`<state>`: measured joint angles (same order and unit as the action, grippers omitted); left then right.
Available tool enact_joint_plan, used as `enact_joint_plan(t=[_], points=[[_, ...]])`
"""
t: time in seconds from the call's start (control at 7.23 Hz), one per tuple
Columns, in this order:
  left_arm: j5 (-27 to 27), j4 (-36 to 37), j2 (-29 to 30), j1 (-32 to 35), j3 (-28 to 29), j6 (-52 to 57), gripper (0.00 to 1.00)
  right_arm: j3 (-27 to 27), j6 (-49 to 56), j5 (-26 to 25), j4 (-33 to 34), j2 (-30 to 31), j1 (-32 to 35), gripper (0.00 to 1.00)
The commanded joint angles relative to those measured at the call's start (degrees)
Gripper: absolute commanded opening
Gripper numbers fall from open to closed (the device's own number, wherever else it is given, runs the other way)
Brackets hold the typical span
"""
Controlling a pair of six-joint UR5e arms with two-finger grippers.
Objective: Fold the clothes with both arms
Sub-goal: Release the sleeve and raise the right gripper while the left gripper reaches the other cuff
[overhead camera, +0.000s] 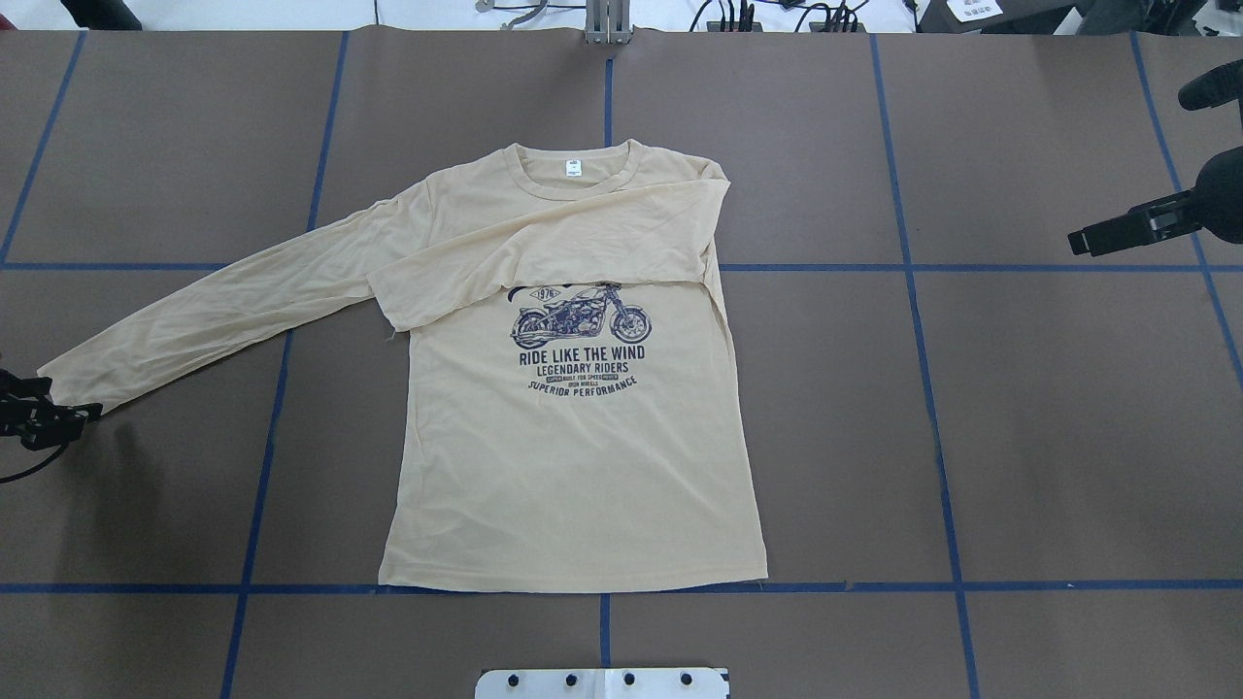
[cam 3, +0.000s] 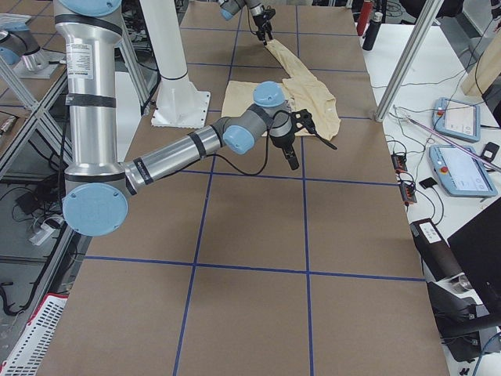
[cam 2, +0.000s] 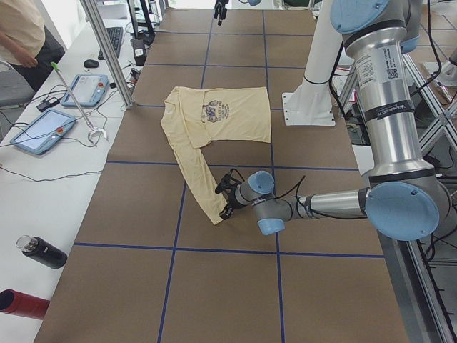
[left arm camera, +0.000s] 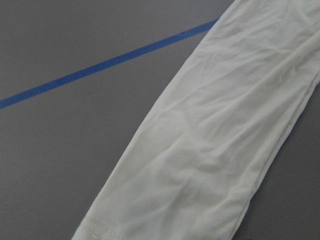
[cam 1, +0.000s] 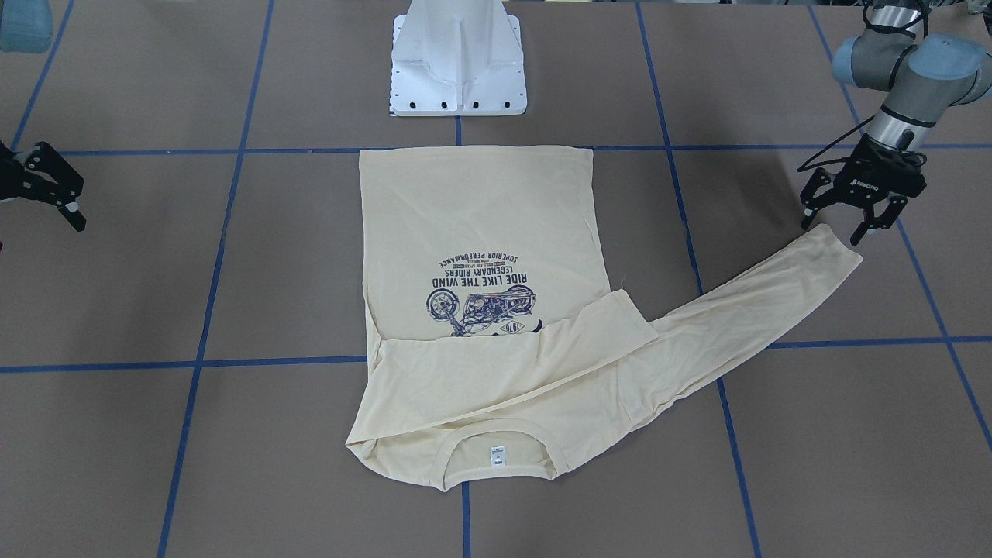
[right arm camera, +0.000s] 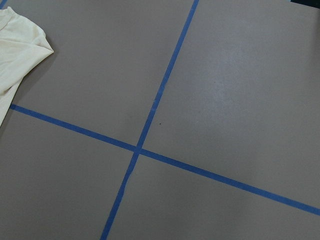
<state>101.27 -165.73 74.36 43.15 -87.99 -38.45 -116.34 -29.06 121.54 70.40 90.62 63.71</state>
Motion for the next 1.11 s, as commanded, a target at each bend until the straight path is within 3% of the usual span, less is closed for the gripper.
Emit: enact_joint_plan(t=[0.0, 0.69, 0.83, 0.97], points=[[0.0, 0.1, -0.1, -0.1, 0.5, 0.1, 0.60, 0.1, 0.0, -0.1, 0.0, -0.3, 0.0, 1.00], [0.1, -0.1, -0.9, -0.3, 0.4, 0.2, 0.57, 0.6, 0.0, -0.1, 0.0, -0.4, 0.0, 1.00], [0.1, -0.1, -0.9, -0.4, 0.4, 0.2, 0.54, 0.6, -0.1, -0.1, 0.0, -0.4, 0.0, 1.00], [0.1, -0.1, -0.8, -0.6, 0.4, 0.2, 0.42, 0.7, -0.1, -0.1, 0.0, -0.4, 0.0, 1.00]])
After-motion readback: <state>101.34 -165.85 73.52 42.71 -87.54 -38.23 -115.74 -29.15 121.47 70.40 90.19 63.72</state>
